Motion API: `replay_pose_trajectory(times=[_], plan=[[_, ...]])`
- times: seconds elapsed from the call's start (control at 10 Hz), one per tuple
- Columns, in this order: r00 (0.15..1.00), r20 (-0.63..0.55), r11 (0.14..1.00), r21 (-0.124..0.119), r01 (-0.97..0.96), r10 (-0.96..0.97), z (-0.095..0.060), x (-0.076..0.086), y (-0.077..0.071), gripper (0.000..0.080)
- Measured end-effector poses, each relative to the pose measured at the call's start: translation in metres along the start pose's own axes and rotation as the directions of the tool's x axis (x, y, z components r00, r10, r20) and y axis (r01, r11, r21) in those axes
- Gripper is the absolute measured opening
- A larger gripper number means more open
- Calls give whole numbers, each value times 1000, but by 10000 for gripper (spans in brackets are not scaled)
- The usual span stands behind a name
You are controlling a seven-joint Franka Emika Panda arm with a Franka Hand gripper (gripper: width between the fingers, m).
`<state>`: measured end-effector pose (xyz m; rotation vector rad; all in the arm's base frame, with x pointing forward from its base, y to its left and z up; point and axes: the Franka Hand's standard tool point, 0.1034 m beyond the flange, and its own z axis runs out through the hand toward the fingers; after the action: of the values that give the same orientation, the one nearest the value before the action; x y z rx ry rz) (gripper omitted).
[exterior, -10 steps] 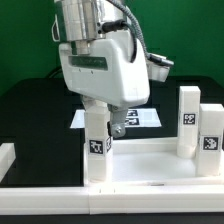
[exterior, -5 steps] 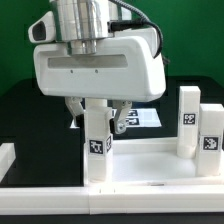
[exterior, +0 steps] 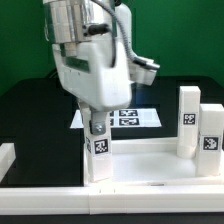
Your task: Assemble desk
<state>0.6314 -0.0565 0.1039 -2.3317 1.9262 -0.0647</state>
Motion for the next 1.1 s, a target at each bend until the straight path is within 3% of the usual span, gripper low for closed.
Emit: replay_pose_trajectory(times=[0.2,0.3,0.5,0.6,0.7,0.9,1.1], plan=[[921,8,921,0,-390,390,1,-4,-2,290],[888,10,888,2,-459,459,1,-4,-2,290],[901,10,901,1,-435,435,1,-4,-2,290],[922,7,922,9,-386,386,2,-5,-2,370],[977,0,977,24,-212,212,4,-10,-3,370],[980,17,980,8,198,-198,5,-20,-3,618],[956,9,956,6,292,-292,6,-17,-3,640]])
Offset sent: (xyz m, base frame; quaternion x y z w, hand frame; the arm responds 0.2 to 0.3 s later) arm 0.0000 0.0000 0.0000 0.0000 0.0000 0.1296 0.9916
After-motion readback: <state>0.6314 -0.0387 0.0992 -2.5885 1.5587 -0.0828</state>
